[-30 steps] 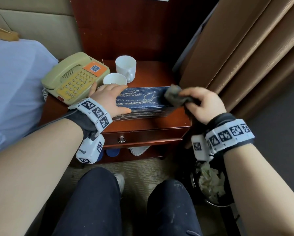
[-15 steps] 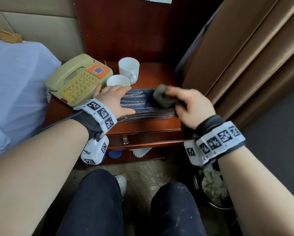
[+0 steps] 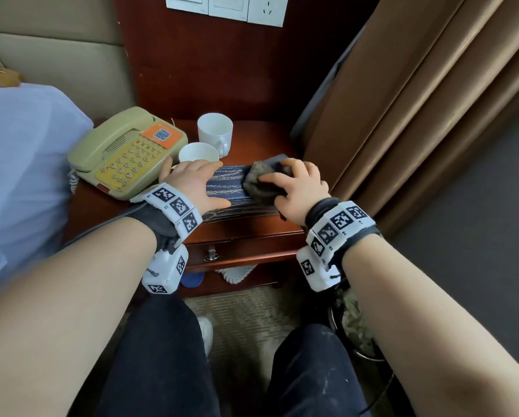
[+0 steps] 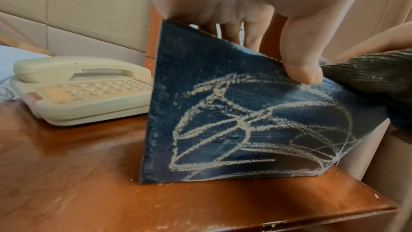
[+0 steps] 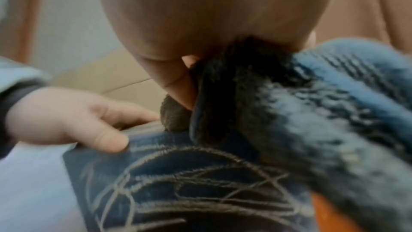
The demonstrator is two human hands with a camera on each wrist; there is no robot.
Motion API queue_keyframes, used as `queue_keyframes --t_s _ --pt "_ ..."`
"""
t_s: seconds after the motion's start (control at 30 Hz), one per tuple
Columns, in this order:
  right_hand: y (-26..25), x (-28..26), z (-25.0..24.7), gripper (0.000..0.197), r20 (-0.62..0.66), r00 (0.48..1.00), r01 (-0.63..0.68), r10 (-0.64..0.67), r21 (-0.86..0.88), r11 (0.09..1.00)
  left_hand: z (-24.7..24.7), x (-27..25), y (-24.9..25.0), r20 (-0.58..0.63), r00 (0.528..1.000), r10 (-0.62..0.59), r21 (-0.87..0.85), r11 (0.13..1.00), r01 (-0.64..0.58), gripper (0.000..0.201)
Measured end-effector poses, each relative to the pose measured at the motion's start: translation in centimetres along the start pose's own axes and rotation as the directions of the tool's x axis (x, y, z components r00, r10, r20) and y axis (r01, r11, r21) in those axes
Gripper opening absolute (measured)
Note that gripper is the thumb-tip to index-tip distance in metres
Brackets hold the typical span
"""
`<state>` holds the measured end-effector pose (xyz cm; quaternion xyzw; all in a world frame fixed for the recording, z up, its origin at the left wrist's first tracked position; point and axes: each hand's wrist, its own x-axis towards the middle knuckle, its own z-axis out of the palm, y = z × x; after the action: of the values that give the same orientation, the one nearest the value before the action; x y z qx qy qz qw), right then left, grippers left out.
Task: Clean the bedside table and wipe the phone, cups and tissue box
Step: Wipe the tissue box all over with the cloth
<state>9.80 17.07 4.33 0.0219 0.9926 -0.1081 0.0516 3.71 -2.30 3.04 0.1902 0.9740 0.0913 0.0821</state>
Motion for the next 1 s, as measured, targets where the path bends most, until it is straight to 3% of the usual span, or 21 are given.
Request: queue_keyframes --t_s 0.07,0.23,0.33,0.47,0.53,0.63,0.7,0.77,0.83,0.93,1.0 --pt "-1.1 0.3 0.3 0.044 0.004 0.997 -0.072 0.072 0.057 0.996 0.0 0.1 -0.1 0.001 1.000 0.011 -0.010 1.000 -0.011 0.077" --pt "-3.1 0.7 1.2 0.038 -0.045 0.993 -0.109 0.107 -0.053 0.993 0.2 0.2 -0.5 0.005 0.999 0.038 -0.025 0.999 -0.038 0.077" --pt "-2.1 1.3 0.4 0.040 -0.090 0.989 -0.119 0.120 0.024 0.993 0.2 0.0 -0.4 0.002 0.999 0.045 -0.025 0.999 -0.045 0.077" --pt "-0.2 2.9 -0.7 0.043 -0.188 0.947 -0.250 0.262 0.088 0.964 0.5 0.1 -0.5 -0.006 0.999 0.052 -0.005 0.999 -0.052 0.078" --pt "-0.4 3.3 0.2 0.047 -0.155 0.966 -0.210 0.205 -0.019 0.977 0.5 0.4 -0.6 0.003 0.999 0.047 -0.003 0.999 -0.047 0.078" --pt "-0.8 2.5 2.0 0.050 -0.123 0.991 0.053 -0.061 -0.066 0.996 0.3 0.8 -0.7 0.027 0.999 0.037 -0.006 0.999 -0.037 0.078" --pt "-0.1 1.4 2.4 0.049 -0.096 0.958 0.272 -0.272 -0.014 0.962 0.1 0.8 -0.7 0.035 0.999 0.038 -0.006 0.999 -0.037 0.078" --pt "1.3 1.0 1.3 0.050 -0.028 0.935 0.354 -0.353 0.040 0.934 0.1 0.6 -0.5 0.033 0.999 0.037 0.005 0.999 -0.037 0.079" --pt "3.1 1.9 0.1 0.051 -0.054 0.956 0.291 -0.289 0.029 0.956 0.1 0.5 -0.5 0.027 0.999 0.035 0.011 0.999 -0.035 0.079" --pt "4.2 3.9 -0.2 0.049 -0.251 0.968 0.027 -0.011 0.058 0.998 0.2 0.4 -0.5 0.023 0.999 0.031 0.010 0.999 -0.032 0.079" --pt "2.6 3.9 0.7 0.050 -0.213 0.974 -0.067 0.078 0.058 0.996 0.3 0.4 -0.4 0.020 0.999 0.029 0.012 0.999 -0.029 0.079"
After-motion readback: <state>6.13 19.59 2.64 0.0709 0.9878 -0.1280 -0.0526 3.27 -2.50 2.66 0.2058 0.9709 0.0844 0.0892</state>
